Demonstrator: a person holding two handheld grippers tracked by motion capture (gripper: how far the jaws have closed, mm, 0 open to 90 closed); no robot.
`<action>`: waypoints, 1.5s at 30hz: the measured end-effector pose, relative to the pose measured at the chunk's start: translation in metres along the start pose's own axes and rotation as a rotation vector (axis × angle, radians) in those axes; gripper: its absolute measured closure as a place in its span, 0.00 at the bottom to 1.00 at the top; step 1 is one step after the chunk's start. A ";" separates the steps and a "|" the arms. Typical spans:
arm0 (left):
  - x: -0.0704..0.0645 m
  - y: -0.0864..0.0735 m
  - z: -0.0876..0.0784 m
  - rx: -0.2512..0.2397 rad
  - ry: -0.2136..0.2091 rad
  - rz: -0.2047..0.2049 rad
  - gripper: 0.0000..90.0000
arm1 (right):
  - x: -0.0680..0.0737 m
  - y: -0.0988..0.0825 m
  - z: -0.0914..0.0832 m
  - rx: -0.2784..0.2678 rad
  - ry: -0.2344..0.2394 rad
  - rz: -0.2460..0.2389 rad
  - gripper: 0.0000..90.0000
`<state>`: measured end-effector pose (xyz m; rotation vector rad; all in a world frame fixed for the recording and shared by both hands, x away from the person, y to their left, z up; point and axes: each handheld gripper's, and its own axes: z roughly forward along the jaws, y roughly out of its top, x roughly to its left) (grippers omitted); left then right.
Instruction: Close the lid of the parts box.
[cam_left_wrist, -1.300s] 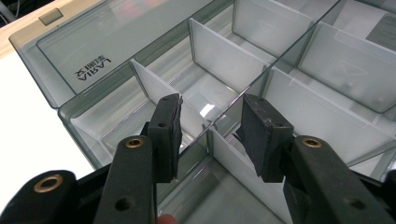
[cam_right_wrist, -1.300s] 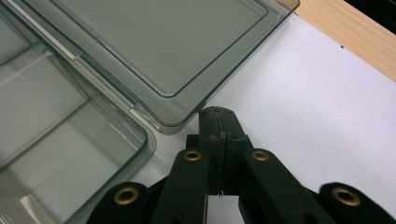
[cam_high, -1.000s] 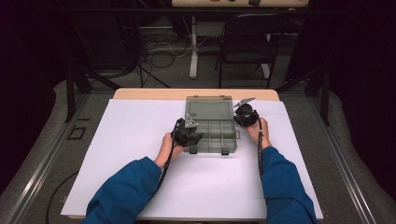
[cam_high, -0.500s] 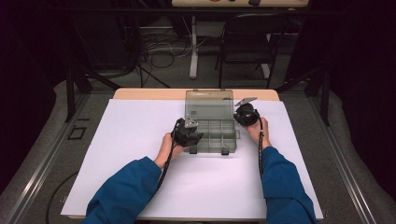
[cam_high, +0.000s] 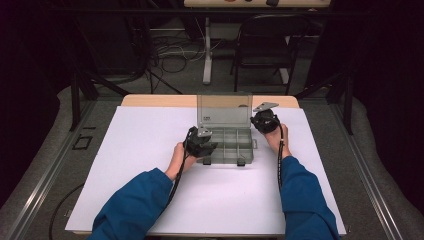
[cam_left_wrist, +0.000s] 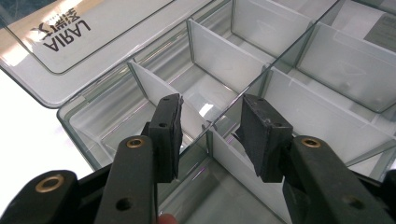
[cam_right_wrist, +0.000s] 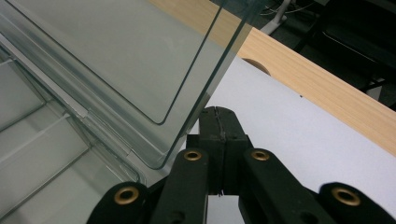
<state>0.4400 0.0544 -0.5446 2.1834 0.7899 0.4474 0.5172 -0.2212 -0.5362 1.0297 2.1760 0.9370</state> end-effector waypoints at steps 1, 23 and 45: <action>0.000 0.000 0.000 -0.001 0.002 -0.001 0.66 | 0.000 0.000 0.000 -0.007 0.006 0.001 1.00; -0.002 -0.001 -0.001 -0.016 0.018 -0.010 0.65 | -0.002 0.003 -0.017 -0.115 0.013 -0.024 1.00; 0.006 0.001 -0.008 -0.053 0.007 0.011 0.39 | 0.000 -0.001 -0.029 -0.182 0.032 -0.072 1.00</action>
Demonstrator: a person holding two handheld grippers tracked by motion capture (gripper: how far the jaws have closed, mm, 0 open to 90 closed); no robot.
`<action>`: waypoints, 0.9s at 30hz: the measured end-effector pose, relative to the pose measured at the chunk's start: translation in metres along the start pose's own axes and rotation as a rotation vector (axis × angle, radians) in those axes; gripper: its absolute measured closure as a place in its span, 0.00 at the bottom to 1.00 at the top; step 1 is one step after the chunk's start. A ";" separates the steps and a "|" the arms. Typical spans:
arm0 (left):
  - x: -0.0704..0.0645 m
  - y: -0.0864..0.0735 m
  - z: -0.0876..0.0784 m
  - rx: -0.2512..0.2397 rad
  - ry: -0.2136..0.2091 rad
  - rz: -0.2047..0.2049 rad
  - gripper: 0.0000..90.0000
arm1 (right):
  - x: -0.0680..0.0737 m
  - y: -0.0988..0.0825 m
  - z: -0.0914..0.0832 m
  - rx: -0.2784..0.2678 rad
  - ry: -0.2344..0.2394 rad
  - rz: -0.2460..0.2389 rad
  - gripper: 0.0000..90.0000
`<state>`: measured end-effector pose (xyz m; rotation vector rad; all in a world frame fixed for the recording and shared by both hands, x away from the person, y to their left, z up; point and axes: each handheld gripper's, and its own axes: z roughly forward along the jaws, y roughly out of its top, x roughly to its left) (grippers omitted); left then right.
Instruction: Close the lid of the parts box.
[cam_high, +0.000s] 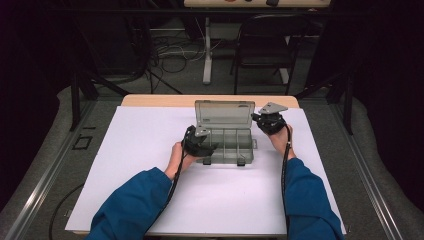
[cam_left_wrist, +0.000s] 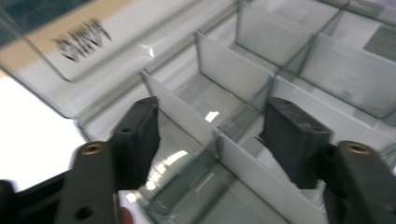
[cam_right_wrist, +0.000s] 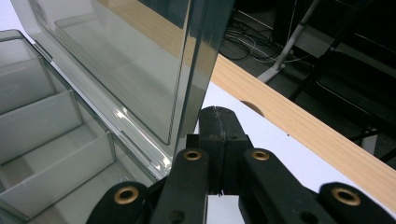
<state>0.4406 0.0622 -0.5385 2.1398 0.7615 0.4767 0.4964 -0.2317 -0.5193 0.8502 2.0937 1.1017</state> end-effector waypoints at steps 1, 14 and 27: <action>0.001 0.001 -0.002 -0.016 -0.007 -0.001 0.36 | 0.000 0.000 0.000 -0.001 -0.001 -0.003 1.00; 0.025 0.019 -0.035 -0.104 0.113 -0.010 0.03 | 0.001 0.001 -0.001 0.005 -0.007 -0.002 1.00; 0.062 0.056 -0.051 -0.147 0.112 -0.034 0.35 | 0.002 0.004 -0.002 0.011 -0.007 -0.013 1.00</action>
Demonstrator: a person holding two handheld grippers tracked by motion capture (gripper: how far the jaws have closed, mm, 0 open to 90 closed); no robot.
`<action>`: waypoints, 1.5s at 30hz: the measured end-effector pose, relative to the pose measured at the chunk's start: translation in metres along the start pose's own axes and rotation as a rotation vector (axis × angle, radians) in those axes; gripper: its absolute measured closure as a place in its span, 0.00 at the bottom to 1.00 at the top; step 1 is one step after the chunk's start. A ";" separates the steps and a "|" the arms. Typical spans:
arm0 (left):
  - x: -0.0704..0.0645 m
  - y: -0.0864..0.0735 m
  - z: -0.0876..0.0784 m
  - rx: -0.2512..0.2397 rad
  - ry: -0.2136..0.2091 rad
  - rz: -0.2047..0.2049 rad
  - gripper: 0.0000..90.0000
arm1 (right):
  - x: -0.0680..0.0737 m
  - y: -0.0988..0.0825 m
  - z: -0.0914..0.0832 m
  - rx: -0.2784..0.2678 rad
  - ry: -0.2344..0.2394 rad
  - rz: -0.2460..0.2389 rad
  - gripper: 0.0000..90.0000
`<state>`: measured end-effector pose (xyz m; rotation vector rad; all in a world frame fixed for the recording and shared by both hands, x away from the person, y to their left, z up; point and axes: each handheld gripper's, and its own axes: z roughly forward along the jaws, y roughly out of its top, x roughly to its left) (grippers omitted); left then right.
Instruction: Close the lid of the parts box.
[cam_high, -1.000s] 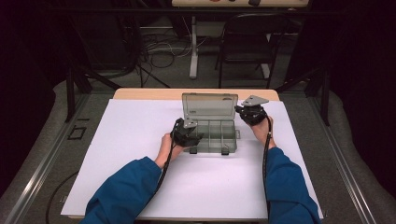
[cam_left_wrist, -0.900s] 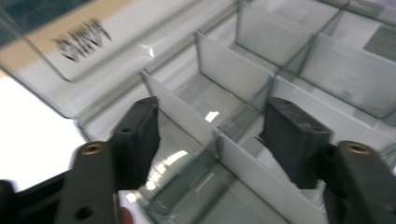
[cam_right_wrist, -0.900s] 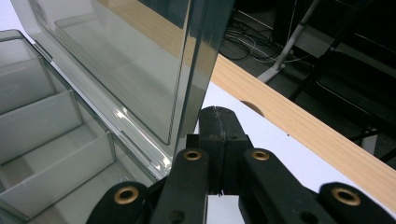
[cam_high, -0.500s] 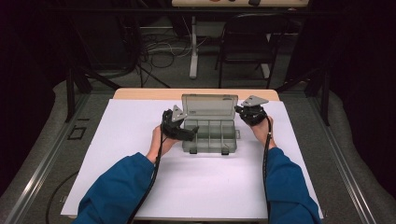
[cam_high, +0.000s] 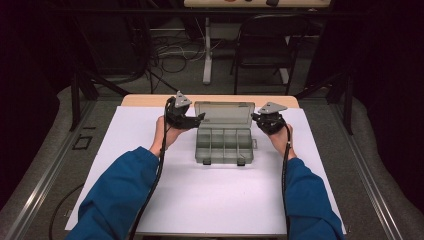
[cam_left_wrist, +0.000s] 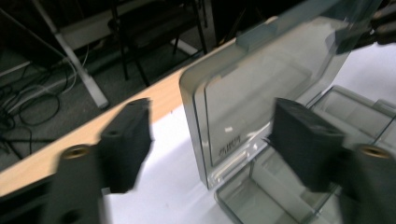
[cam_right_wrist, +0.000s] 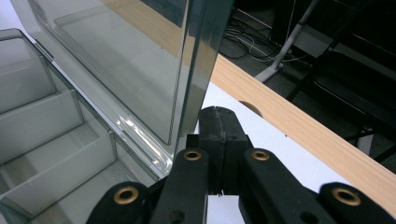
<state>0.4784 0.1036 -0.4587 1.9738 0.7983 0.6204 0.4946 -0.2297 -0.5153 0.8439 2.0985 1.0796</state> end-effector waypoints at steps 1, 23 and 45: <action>0.000 0.002 -0.001 -0.008 -0.001 0.015 0.41 | 0.000 0.000 0.000 0.000 -0.001 0.002 1.00; 0.008 0.006 0.006 -0.014 0.019 0.075 0.78 | 0.002 0.003 0.001 0.043 -0.027 -0.020 1.00; 0.009 0.005 0.007 -0.011 0.029 0.092 0.84 | -0.009 0.037 -0.044 0.078 0.002 -0.011 0.57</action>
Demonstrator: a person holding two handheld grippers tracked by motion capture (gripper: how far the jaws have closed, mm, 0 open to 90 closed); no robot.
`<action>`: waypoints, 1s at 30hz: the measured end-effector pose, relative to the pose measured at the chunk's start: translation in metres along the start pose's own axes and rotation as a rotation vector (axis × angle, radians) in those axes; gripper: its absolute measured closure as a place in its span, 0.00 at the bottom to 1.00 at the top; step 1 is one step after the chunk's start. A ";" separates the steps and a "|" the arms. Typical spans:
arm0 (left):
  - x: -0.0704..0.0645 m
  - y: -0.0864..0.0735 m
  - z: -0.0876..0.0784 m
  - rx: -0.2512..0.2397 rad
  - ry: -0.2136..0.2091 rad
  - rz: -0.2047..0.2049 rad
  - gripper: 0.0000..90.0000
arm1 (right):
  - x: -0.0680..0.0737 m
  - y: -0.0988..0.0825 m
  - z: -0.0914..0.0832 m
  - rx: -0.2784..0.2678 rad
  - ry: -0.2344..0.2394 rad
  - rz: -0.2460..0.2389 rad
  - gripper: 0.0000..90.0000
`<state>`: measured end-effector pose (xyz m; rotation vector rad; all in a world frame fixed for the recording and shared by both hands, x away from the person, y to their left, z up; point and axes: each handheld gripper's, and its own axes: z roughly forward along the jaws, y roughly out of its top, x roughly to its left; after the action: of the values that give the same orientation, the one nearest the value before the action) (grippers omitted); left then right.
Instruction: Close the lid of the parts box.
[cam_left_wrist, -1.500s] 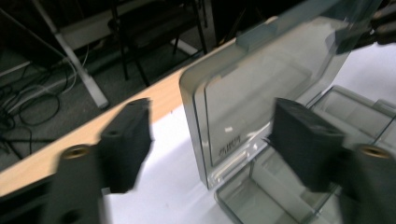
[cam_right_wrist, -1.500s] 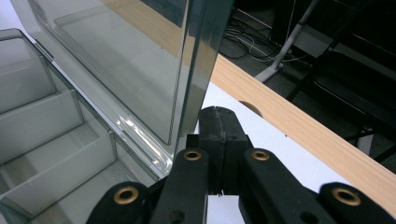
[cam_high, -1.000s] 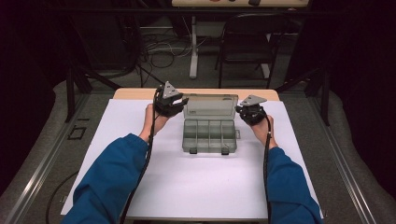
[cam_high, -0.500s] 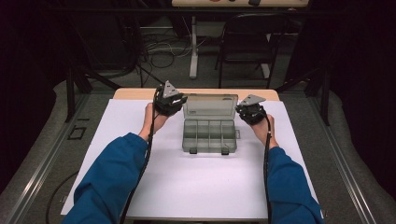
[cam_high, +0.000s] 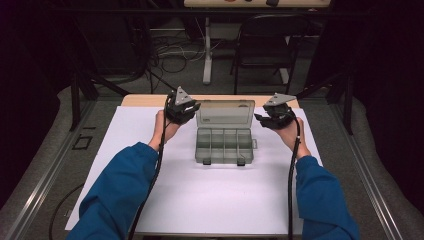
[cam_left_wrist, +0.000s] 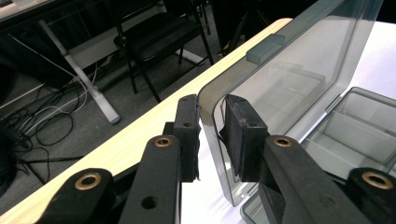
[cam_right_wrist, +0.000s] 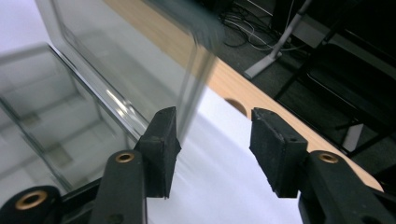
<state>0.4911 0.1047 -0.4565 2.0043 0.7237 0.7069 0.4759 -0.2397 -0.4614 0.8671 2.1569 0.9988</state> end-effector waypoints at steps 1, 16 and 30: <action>0.000 0.000 0.000 0.000 -0.001 0.001 0.84 | 0.001 0.005 -0.001 -0.006 0.001 -0.002 0.59; 0.002 0.000 -0.002 0.002 -0.015 -0.008 0.85 | 0.007 0.035 0.002 0.000 -0.005 0.042 0.86; 0.001 0.001 -0.003 0.022 -0.026 0.009 0.83 | 0.007 0.034 -0.001 -0.006 0.010 0.043 0.89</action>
<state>0.4897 0.1066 -0.4534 2.0343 0.7110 0.6795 0.4813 -0.2180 -0.4348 0.9105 2.1505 1.0325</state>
